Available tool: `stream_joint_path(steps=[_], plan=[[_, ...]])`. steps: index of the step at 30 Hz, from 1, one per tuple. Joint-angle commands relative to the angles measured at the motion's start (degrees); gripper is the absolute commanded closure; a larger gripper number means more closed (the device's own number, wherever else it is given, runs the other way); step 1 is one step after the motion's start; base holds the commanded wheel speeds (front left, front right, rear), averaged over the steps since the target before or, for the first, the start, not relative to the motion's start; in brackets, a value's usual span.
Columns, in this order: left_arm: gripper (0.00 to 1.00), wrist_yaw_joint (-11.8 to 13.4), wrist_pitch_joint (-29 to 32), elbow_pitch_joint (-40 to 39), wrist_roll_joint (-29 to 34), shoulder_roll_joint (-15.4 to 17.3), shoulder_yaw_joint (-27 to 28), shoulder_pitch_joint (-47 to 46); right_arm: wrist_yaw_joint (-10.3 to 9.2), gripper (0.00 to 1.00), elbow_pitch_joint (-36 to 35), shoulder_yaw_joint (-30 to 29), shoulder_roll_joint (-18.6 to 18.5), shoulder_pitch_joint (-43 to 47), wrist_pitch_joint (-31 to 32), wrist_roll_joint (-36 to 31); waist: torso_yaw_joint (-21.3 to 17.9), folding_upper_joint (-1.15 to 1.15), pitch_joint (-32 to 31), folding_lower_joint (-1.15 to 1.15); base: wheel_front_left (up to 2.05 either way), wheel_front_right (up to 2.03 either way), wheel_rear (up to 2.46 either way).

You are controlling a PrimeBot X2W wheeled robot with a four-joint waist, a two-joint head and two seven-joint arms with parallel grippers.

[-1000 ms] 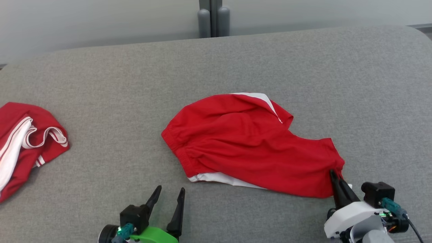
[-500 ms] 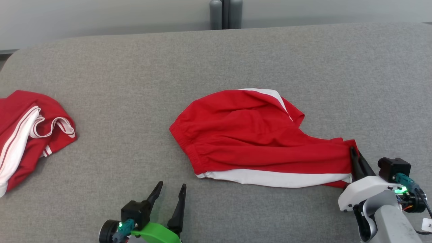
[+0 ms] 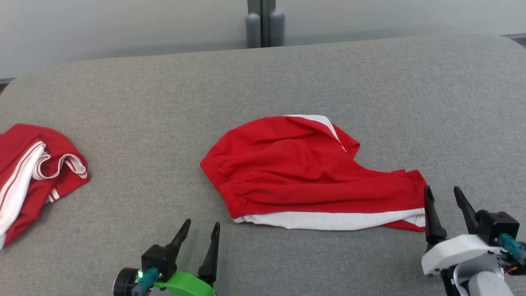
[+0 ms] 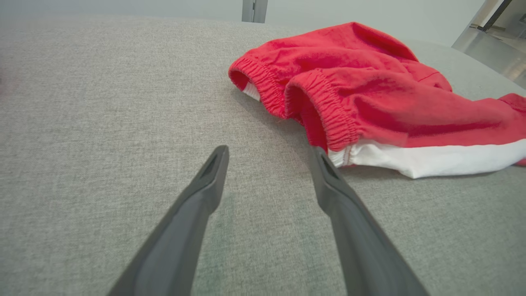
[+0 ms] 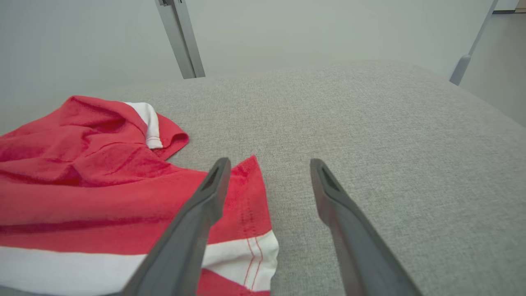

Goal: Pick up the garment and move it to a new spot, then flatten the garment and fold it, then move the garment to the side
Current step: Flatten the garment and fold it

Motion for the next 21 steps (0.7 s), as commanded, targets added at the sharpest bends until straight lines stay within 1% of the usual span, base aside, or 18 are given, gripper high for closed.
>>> stream_joint_path(steps=[1,5,11,18,21], plan=[[0.00,-0.15,-0.04,-0.09,0.61,0.01,0.20,1.06,-0.06,0.00,-0.74,0.34,-0.23,1.50,-0.12,0.31,-0.22,0.00,-0.83,0.00,0.00,0.00,0.00],[0.00,-0.15,-0.04,-0.57,1.19,-0.19,0.59,2.07,-0.05,0.00,-0.80,1.33,-0.22,4.17,-0.12,0.82,-0.21,0.00,-2.06,0.00,0.00,0.00,0.00],[0.00,-0.15,-0.04,-0.77,1.34,-0.41,0.28,3.06,-0.06,0.00,0.22,2.07,-0.23,5.08,-0.12,1.20,-0.14,0.00,-2.81,0.00,0.00,0.00,0.00],[0.00,-0.15,-0.04,-1.13,-0.02,-0.13,-1.84,1.99,-0.06,0.00,0.78,2.84,-0.22,3.91,-0.12,1.12,-0.76,0.00,-1.68,0.00,0.00,0.00,0.00],[0.00,-0.15,-0.04,-0.58,-1.19,0.34,-4.45,0.95,-0.05,0.00,0.87,3.08,-0.21,3.60,-0.12,0.98,-1.52,0.00,-0.64,0.00,0.00,0.00,0.00]])
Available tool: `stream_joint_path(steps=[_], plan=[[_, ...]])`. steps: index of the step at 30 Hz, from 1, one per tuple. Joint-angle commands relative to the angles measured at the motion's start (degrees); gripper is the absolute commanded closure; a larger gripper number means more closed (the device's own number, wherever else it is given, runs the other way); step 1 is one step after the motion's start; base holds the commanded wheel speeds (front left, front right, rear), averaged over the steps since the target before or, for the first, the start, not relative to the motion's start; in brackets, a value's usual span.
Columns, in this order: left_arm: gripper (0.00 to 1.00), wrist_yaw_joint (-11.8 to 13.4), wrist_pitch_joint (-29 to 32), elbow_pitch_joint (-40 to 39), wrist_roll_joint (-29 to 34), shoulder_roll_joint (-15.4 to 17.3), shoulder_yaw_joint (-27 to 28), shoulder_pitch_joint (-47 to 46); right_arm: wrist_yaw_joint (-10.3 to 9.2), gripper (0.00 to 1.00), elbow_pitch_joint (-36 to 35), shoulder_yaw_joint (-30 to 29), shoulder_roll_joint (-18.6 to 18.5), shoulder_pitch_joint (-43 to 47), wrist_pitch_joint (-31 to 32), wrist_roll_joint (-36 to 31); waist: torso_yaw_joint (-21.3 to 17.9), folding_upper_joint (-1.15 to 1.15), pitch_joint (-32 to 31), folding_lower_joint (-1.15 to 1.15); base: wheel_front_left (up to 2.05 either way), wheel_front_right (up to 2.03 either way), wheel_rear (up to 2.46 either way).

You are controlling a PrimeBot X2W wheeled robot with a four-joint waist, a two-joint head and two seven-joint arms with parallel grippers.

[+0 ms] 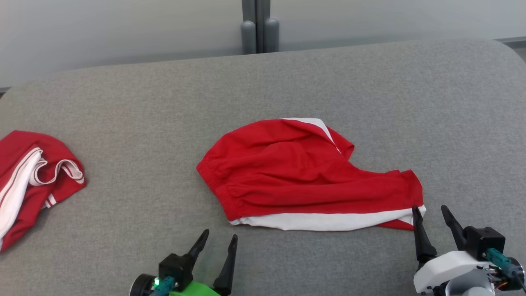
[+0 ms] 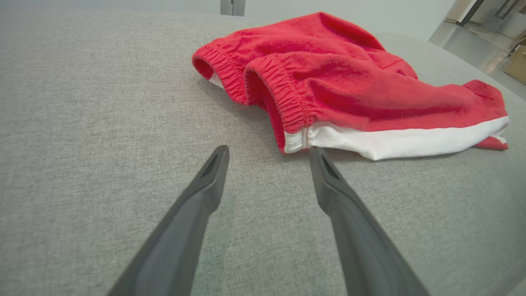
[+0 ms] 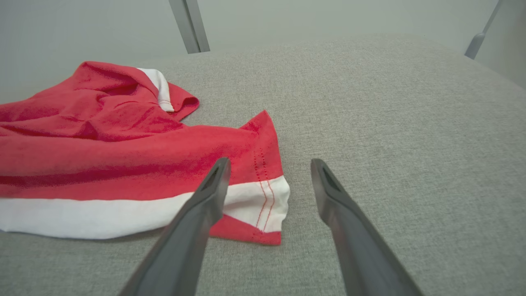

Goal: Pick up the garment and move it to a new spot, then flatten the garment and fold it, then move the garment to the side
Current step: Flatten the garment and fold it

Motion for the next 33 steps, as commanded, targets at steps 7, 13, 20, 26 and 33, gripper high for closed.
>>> stream_joint_path(steps=[7,13,20,26,33], plan=[[0.00,-0.15,-0.04,1.41,-3.22,1.65,-3.09,-3.69,-0.04,0.00,0.34,0.57,-0.20,-1.42,-0.12,0.02,-2.97,0.00,3.00,0.00,0.00,0.00,0.00],[0.00,-0.15,-0.04,2.58,-4.15,2.22,-3.35,-5.46,-0.05,0.00,0.19,0.76,-0.19,-2.12,-0.12,0.39,-4.12,0.00,4.22,0.00,0.00,0.00,0.00],[1.00,-0.15,-0.04,2.90,-4.68,2.89,-3.40,-6.45,-0.04,0.00,0.21,1.35,-0.19,-2.54,-0.12,0.59,-4.19,0.00,5.03,0.00,0.00,0.00,0.00],[1.00,-0.15,-0.04,2.45,-5.97,3.02,-4.35,-6.61,-0.04,0.00,0.39,2.52,-0.19,-3.28,-0.12,0.78,-3.70,0.00,5.45,0.00,0.00,0.00,0.00],[1.00,-0.15,-0.04,1.78,-6.73,3.50,-4.90,-6.83,-0.04,0.00,2.26,3.84,-0.20,-4.47,-0.12,0.55,-2.98,0.00,6.04,0.00,0.00,0.00,0.00]])
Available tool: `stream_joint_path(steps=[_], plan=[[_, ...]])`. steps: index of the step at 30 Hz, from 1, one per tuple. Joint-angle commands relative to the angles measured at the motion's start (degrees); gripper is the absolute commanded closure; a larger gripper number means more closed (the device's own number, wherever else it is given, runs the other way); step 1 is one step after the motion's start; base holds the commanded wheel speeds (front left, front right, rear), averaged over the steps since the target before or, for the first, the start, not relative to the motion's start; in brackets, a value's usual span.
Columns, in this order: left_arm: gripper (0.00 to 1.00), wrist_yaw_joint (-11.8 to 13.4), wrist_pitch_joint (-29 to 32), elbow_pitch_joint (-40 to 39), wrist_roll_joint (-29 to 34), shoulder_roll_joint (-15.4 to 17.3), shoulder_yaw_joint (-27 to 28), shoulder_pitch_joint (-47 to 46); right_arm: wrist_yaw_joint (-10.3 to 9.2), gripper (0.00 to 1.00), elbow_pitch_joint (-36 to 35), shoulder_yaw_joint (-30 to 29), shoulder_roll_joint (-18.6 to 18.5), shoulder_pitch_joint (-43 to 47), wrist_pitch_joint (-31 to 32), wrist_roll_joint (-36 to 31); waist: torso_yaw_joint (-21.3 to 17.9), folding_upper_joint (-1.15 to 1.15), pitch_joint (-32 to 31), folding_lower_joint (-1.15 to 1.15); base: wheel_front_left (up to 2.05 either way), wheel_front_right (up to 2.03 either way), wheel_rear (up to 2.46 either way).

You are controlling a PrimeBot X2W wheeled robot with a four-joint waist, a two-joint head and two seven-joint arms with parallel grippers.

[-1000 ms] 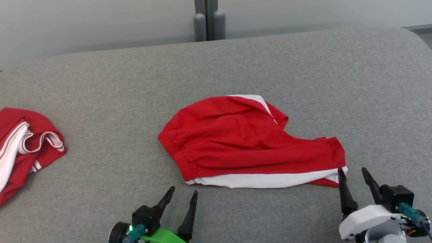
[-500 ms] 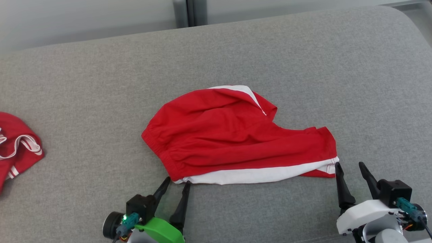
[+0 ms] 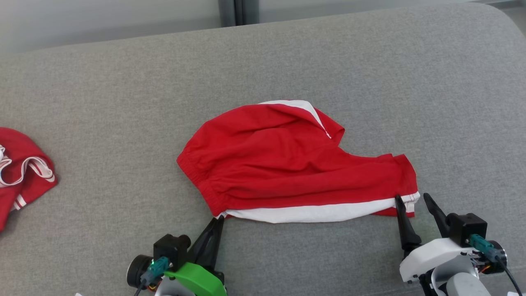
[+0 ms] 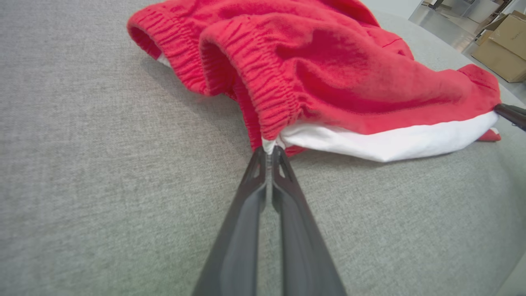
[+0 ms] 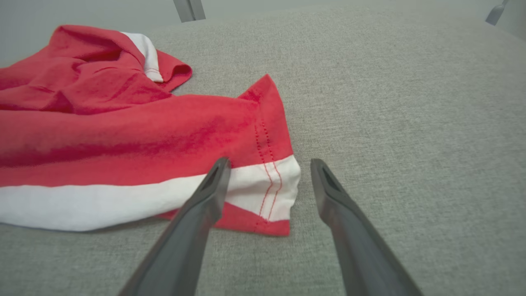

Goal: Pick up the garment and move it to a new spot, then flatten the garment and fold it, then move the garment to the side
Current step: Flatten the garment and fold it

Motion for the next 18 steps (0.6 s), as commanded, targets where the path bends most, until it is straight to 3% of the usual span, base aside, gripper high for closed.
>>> stream_joint_path(steps=[1,2,3,4,5,11,13,15,16,18], plan=[[1.00,-0.15,-0.04,-0.23,-0.22,0.54,0.16,-0.92,-0.06,0.05,0.42,0.05,-0.21,-0.95,-0.12,0.04,0.16,0.00,0.18,0.00,0.00,0.00,0.00],[1.00,-0.15,-0.04,-0.25,-0.19,0.54,0.23,-0.93,-0.06,0.12,0.75,0.08,-0.21,-1.05,-0.12,-0.04,0.22,0.00,0.24,0.00,0.00,0.00,0.00],[1.00,-0.15,-0.04,-0.26,-0.12,0.55,0.29,-0.94,-0.05,0.30,1.23,0.08,-0.21,-1.14,-0.12,-0.13,0.28,0.00,0.32,0.00,0.00,0.00,0.00],[1.00,-0.15,-0.04,-0.28,-0.04,0.54,0.33,-0.97,-0.06,0.41,1.53,0.03,-0.21,-1.31,-0.12,-0.17,0.33,0.00,0.37,0.00,0.00,0.00,0.00],[1.00,-0.15,-0.04,-0.30,0.04,0.52,0.37,-1.00,-0.05,0.44,1.84,-0.09,-0.21,-1.54,-0.12,-0.22,0.39,0.00,0.42,0.00,0.00,0.00,0.00],[1.00,-0.15,-0.04,-0.54,0.57,0.51,0.54,-1.28,-0.05,0.36,3.18,-0.36,-0.21,-1.98,-0.12,0.35,0.69,0.00,0.80,0.00,0.00,0.00,0.00],[1.00,-0.15,-0.04,-0.58,0.66,0.57,0.60,-1.30,-0.05,0.52,3.41,-0.45,-0.21,-1.98,-0.12,0.58,0.71,0.00,0.89,0.00,0.00,0.00,0.00],[1.00,-0.15,-0.04,-0.59,0.68,0.63,0.64,-1.29,-0.05,0.95,3.63,-0.41,-0.21,-2.05,-0.12,0.81,0.71,0.00,0.95,0.00,0.00,0.00,0.00],[1.00,-0.15,-0.04,-0.57,0.69,0.66,0.67,-1.29,-0.06,1.00,3.78,-0.35,-0.21,-2.09,-0.12,0.98,0.70,0.00,0.97,0.00,0.00,0.00,0.00],[1.00,-0.15,-0.04,-0.51,0.76,0.70,0.67,-1.28,-0.05,1.00,3.45,-0.25,-0.21,-2.36,-0.12,1.16,0.70,0.00,0.96,0.00,0.00,0.00,0.00]])
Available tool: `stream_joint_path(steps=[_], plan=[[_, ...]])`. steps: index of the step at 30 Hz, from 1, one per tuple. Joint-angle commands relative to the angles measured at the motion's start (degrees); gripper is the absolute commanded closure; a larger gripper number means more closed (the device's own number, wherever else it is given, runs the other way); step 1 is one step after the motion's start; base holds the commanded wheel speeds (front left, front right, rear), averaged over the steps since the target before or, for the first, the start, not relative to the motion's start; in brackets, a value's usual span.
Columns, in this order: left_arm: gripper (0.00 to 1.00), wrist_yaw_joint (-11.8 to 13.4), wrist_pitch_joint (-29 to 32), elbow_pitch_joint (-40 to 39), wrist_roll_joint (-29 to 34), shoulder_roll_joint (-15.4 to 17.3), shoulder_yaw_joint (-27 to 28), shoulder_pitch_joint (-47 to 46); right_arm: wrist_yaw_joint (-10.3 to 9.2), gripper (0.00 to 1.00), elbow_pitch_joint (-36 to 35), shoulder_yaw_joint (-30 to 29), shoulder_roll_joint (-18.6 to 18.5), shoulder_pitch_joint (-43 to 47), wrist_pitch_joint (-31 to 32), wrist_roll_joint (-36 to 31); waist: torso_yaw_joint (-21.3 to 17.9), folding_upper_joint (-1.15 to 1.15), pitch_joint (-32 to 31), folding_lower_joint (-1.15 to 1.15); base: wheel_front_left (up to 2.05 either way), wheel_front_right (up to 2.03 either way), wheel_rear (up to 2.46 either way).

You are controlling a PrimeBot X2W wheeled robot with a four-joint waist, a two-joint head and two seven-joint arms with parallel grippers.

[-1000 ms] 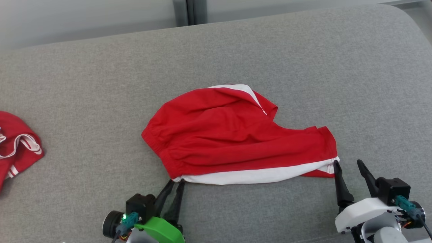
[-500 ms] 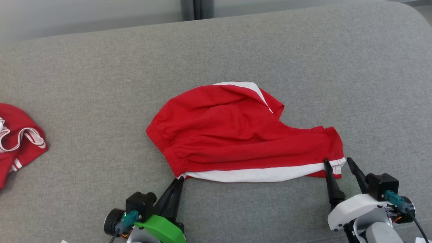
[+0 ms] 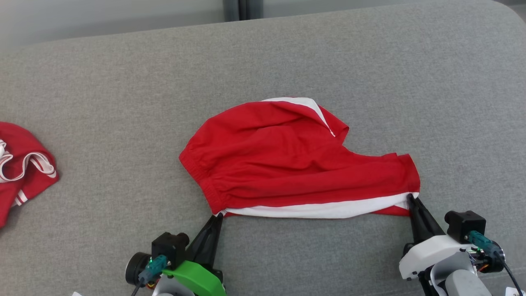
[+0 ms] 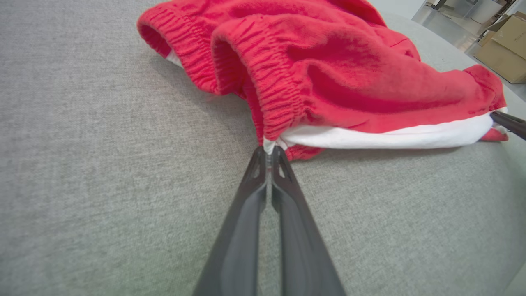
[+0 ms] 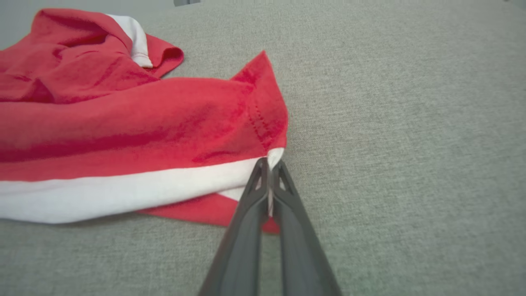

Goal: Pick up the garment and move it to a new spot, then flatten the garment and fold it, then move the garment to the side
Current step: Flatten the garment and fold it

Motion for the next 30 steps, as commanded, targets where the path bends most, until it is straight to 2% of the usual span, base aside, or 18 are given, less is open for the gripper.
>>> stream_joint_path(steps=[1,7,14,19,25,30], plan=[[1.00,-0.15,-0.04,-0.05,0.60,0.46,0.34,-1.03,-0.06,1.00,-0.51,-0.12,-0.22,-0.55,-0.12,0.25,0.00,0.00,-0.07,0.00,0.00,0.00,0.00],[1.00,-0.15,-0.04,-2.59,1.11,0.64,0.85,-0.52,-0.06,1.00,-4.36,-0.05,-0.21,0.56,-0.12,0.71,-0.02,0.00,-1.79,0.00,0.00,0.00,0.00],[1.00,-0.15,-0.04,-15.17,3.42,1.83,1.55,0.83,-0.05,1.00,-13.65,1.74,-0.28,0.18,-0.12,3.32,0.56,0.00,-5.84,0.00,0.00,0.00,0.00],[1.00,-0.15,-0.04,-23.02,3.56,2.86,2.66,-1.31,-0.05,1.00,-20.83,2.44,-1.95,-1.46,-0.11,5.88,1.13,0.00,-8.88,0.00,0.00,0.00,0.00],[1.00,-0.15,-0.04,-30.36,2.98,6.94,4.49,-7.30,-0.05,1.00,-28.87,2.16,-5.41,-4.90,-0.11,8.86,1.38,0.00,-11.62,0.00,0.00,0.00,0.00],[1.00,-0.15,-0.04,-31.92,0.99,12.69,2.86,-15.44,-0.05,1.00,-33.13,4.31,-10.49,-9.41,-0.11,8.16,1.15,0.00,-12.15,0.00,0.00,0.00,0.00]])
